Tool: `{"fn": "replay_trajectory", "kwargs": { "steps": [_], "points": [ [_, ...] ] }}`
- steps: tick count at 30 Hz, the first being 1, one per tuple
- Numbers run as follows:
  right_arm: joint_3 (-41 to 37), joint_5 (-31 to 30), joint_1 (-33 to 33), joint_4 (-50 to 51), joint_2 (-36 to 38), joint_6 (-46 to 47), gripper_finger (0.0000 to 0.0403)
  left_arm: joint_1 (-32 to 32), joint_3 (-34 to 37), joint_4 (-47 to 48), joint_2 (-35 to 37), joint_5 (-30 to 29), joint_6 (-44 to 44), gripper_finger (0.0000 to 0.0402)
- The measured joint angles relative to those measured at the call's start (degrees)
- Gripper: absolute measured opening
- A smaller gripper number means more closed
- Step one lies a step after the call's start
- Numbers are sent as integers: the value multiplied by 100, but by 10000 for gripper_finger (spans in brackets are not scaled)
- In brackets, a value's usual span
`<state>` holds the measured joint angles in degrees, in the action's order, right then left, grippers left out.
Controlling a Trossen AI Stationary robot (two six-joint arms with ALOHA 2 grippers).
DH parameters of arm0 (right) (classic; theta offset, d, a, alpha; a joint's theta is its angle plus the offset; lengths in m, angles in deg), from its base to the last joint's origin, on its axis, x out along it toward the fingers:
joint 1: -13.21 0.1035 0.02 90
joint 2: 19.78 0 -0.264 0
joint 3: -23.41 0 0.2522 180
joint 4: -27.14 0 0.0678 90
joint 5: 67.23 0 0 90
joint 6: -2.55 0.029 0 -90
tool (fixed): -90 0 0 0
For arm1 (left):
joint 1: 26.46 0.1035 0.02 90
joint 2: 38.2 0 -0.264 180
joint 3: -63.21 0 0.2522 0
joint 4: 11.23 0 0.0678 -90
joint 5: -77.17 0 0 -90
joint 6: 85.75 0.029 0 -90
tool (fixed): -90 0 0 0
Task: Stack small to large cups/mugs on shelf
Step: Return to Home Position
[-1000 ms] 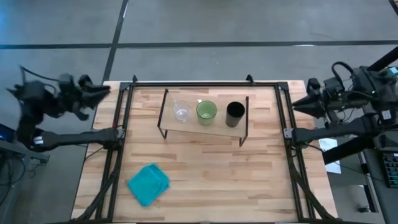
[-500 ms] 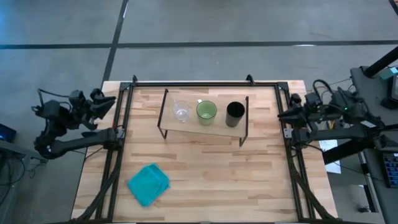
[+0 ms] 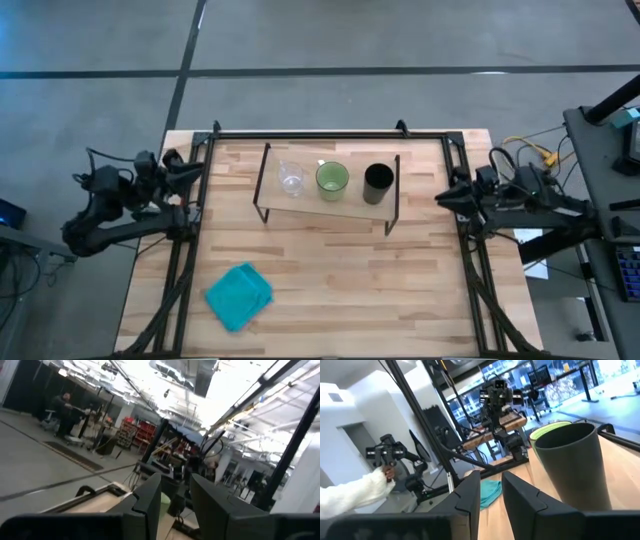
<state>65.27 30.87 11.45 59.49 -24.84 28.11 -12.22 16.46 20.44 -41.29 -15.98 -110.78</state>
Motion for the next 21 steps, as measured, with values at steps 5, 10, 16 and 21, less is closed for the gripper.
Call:
{"fn": "replay_trajectory", "kwargs": {
  "steps": [5,10,16,21],
  "points": [
    [-602,0,0,-415,474,60,79,0,237,-79,131,-13,-12,91],
    [-1073,70,0,-832,447,104,75,-2,545,-478,140,294,157,91],
    [-1703,130,0,-1706,403,150,68,-2,1239,-1221,126,1068,306,91],
    [-2108,256,2,-2442,483,147,72,-2,1970,-1915,148,1112,327,91]
  ]
}}
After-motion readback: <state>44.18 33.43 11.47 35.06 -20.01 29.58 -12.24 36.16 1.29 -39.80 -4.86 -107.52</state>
